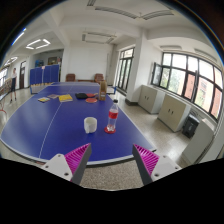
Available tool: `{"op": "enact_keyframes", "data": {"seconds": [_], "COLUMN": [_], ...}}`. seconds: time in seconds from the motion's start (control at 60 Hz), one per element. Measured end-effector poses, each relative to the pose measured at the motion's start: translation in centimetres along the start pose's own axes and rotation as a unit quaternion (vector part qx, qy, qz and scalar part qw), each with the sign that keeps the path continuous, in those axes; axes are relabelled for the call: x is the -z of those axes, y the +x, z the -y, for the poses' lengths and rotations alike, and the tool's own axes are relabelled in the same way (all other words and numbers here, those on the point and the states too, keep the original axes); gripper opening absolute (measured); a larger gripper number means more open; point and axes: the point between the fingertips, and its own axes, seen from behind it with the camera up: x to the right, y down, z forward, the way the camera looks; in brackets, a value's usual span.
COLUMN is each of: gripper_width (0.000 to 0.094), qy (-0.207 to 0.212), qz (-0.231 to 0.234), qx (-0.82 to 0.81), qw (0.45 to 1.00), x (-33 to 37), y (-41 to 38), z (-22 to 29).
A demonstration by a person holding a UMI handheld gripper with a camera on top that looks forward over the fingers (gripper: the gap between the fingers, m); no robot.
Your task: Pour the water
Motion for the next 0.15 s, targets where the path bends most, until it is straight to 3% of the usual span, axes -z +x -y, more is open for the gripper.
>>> {"op": "enact_keyframes", "data": {"seconds": [0.15], "gripper_width": [0.0848], "qy": [0.012], "qz": [-0.003], "qx": [0.020], "qw": [1.000], "x": [0.39], "y": [0.20], "z": [0.36]}}
